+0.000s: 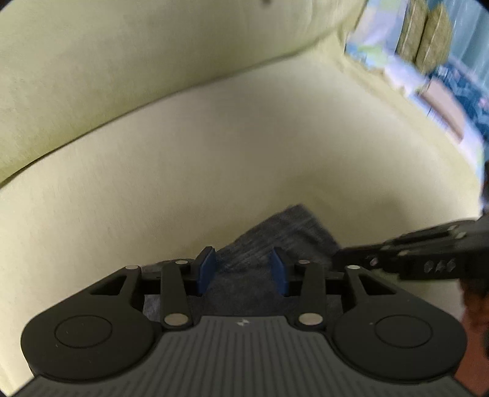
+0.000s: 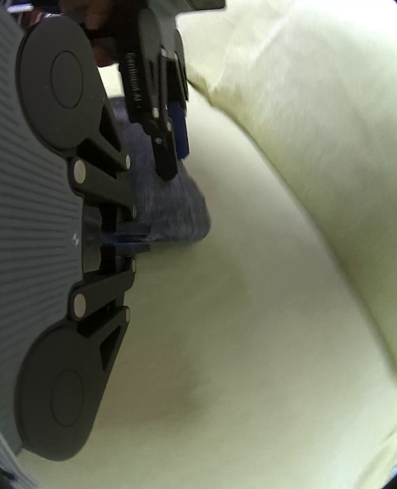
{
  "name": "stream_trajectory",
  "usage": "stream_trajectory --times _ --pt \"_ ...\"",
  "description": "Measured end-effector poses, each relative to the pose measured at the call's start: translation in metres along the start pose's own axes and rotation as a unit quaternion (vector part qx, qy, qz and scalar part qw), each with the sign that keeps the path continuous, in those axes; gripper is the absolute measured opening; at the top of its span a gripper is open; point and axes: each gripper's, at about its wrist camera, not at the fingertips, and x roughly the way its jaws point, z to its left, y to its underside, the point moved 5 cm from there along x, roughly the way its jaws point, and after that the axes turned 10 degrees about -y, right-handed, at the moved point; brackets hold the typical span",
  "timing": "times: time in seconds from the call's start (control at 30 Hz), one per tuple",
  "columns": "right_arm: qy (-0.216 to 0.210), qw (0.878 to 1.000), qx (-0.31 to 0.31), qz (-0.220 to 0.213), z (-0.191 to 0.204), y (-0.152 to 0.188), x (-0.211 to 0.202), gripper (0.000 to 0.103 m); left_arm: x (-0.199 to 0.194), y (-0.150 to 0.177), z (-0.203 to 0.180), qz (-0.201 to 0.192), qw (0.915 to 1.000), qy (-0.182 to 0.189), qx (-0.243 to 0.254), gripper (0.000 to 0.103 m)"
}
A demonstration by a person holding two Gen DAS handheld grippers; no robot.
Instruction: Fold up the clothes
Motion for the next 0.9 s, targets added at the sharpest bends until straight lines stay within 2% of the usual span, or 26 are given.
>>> stream_trajectory --times 0.03,0.1,0.17,0.33,0.37,0.4,0.43,0.5,0.6,0.7,0.77,0.8,0.83,0.87,0.9 --pt "0.000 1.000 0.010 -0.012 0.000 -0.001 -0.007 0.026 -0.002 -0.002 0.000 -0.005 1.0000 0.004 -0.002 0.046" --pt "0.001 0.999 0.018 -0.045 0.005 -0.001 -0.030 0.034 -0.015 -0.009 0.003 -0.020 0.9992 0.029 -0.017 0.046" --pt "-0.007 0.998 0.023 -0.059 0.012 0.009 -0.056 0.035 -0.021 -0.011 0.002 -0.025 0.9985 0.046 -0.018 0.046" --pt "-0.023 1.000 -0.004 0.009 0.031 0.058 -0.065 0.035 -0.014 -0.003 -0.016 0.004 0.9966 0.080 0.020 0.046" --pt "-0.023 0.999 -0.012 0.019 0.032 0.067 -0.061 0.034 -0.010 -0.002 -0.020 0.007 0.9964 0.081 0.023 0.046" --pt "-0.022 0.999 -0.020 0.025 0.033 0.075 -0.056 0.022 -0.005 -0.001 -0.023 0.010 0.9962 0.082 0.026 0.046" --pt "-0.018 0.999 -0.030 0.025 0.033 0.079 -0.054 0.004 -0.001 0.000 -0.027 0.012 0.9960 0.083 0.030 0.047" --pt "-0.002 0.999 -0.052 0.009 0.033 0.081 -0.056 0.003 0.007 -0.004 -0.034 0.002 0.9961 0.080 0.035 0.049" --pt "0.004 0.999 -0.039 -0.028 0.029 0.081 -0.072 0.003 0.017 -0.007 -0.041 -0.016 0.9961 0.077 0.041 0.049" --pt "0.009 0.999 0.036 -0.039 -0.003 0.093 -0.074 0.001 0.029 0.000 -0.045 -0.032 0.9962 0.053 0.060 0.050" --pt "-0.012 0.994 0.098 -0.054 -0.023 0.101 -0.067 0.002 0.029 -0.001 -0.052 -0.040 0.9953 0.042 0.078 0.051" --pt "-0.012 0.993 0.108 -0.052 -0.024 0.100 -0.067 0.003 0.029 -0.002 -0.056 -0.044 0.9946 0.036 0.087 0.051" --pt "-0.008 0.991 0.121 -0.049 -0.025 0.099 -0.068 0.016 0.025 -0.005 -0.053 -0.043 0.9949 0.036 0.085 0.051" --pt "-0.005 0.990 0.134 -0.045 -0.025 0.098 -0.069 0.020 0.021 -0.009 -0.048 -0.041 0.9953 0.036 0.080 0.048" --pt "0.011 0.991 0.125 -0.037 -0.019 0.096 -0.072 0.032 0.013 -0.014 -0.036 -0.043 0.9970 0.037 0.053 0.048"
